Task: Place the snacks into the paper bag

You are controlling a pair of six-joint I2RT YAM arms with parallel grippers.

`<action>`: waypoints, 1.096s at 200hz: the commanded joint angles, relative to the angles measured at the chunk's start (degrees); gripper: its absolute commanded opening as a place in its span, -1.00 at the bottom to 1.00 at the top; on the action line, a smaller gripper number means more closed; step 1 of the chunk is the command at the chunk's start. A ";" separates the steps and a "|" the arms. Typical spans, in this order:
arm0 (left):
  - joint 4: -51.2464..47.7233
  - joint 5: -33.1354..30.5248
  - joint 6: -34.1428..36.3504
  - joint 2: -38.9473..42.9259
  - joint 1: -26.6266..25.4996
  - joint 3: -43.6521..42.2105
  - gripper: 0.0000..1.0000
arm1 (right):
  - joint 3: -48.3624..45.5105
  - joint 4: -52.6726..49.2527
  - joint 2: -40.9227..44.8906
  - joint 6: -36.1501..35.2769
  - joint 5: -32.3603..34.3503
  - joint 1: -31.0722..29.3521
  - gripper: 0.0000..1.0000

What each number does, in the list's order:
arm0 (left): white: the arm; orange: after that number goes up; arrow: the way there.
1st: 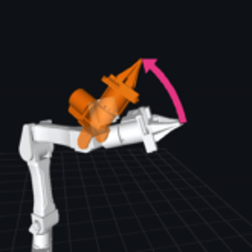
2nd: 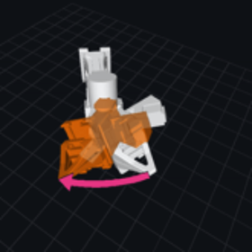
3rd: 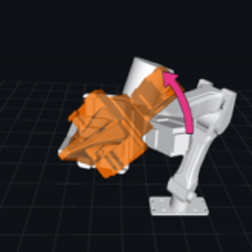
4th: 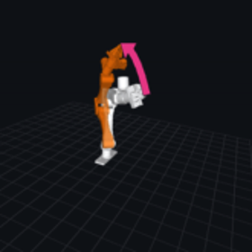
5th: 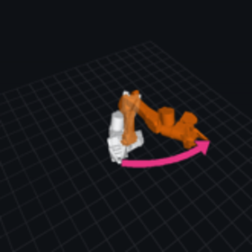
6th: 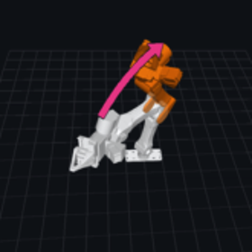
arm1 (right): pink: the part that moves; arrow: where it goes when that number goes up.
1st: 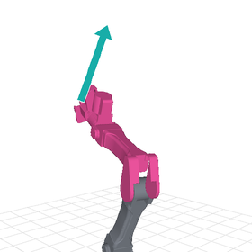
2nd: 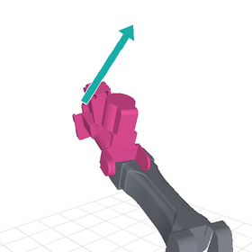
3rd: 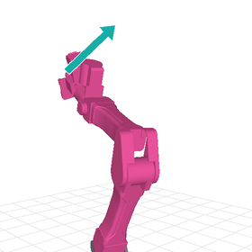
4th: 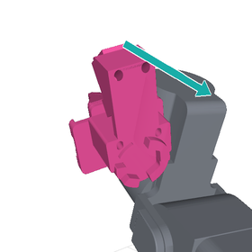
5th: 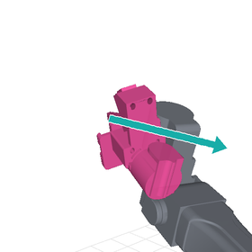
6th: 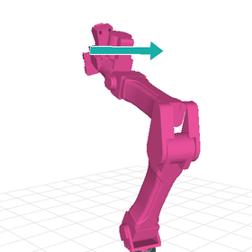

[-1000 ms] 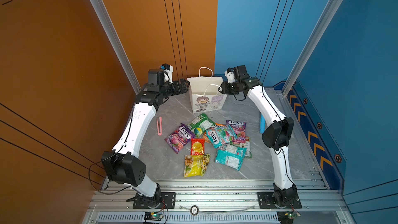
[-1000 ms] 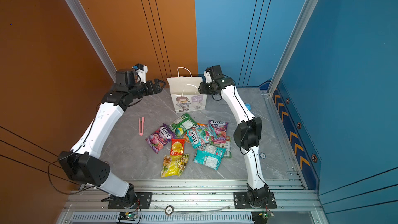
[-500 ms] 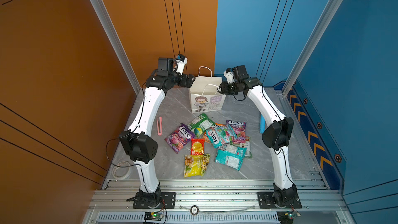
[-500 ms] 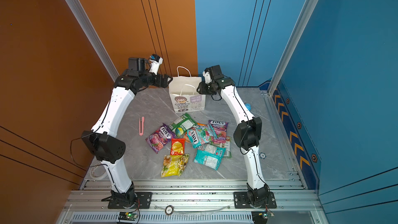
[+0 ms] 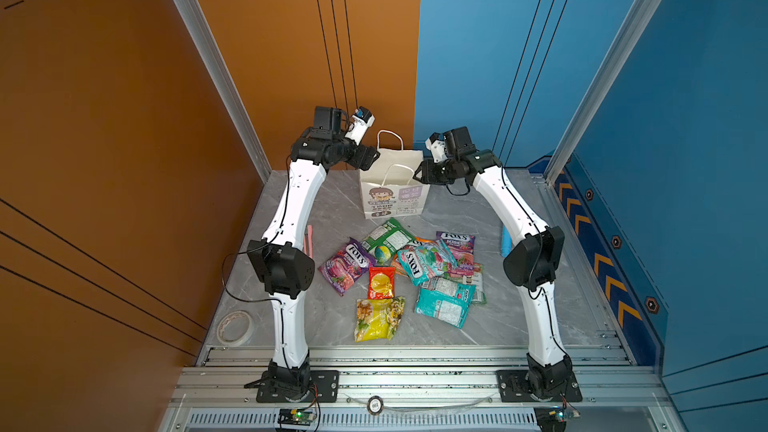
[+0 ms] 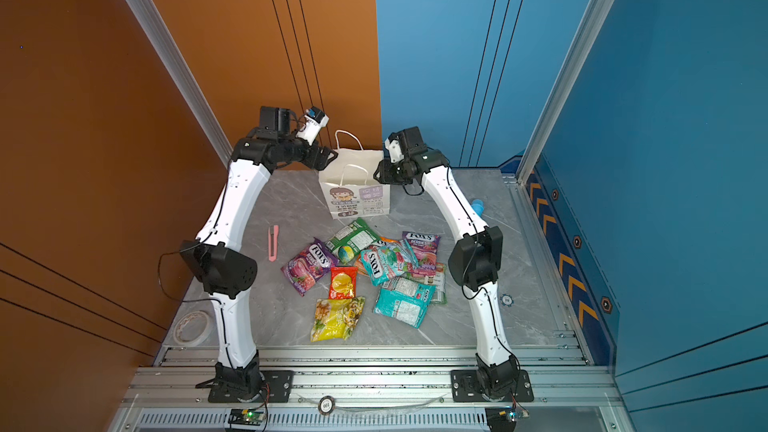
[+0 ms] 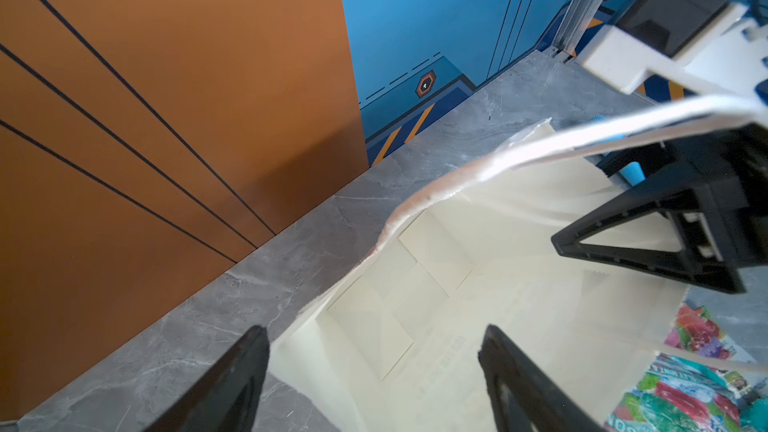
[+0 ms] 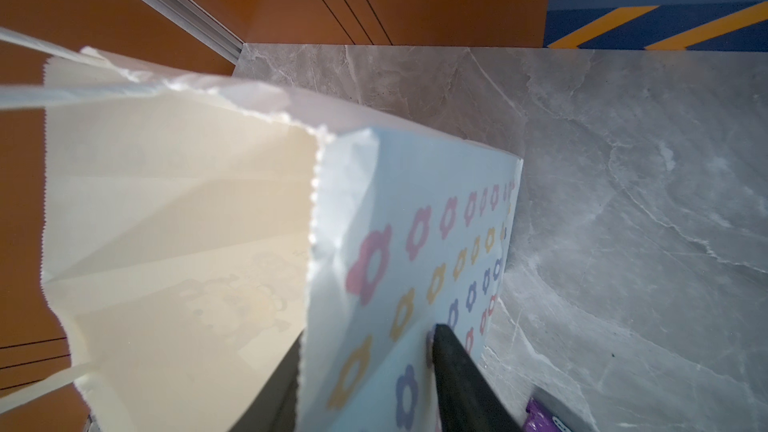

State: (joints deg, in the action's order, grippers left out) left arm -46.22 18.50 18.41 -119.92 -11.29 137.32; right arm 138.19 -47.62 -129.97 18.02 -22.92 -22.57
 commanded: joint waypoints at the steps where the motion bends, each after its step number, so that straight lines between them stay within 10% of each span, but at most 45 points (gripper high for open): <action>1: -1.32 0.30 2.77 -1.78 -0.27 1.23 0.62 | -0.84 -1.80 1.69 0.27 -1.34 -0.46 -0.07; 113: -1.44 -6.88 3.10 -7.41 -0.87 5.58 0.31 | -4.92 -1.82 7.06 0.31 -2.57 -1.03 -0.03; 219: -3.53 -14.00 3.69 -3.87 -1.01 3.00 -0.51 | -7.37 0.36 13.08 7.73 -4.45 3.61 0.36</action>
State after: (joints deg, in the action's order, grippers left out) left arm -47.55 8.08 22.28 -126.96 -12.08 141.29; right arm 133.25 -47.97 -122.34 21.96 -25.65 -21.61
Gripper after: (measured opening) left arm 0.250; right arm 0.673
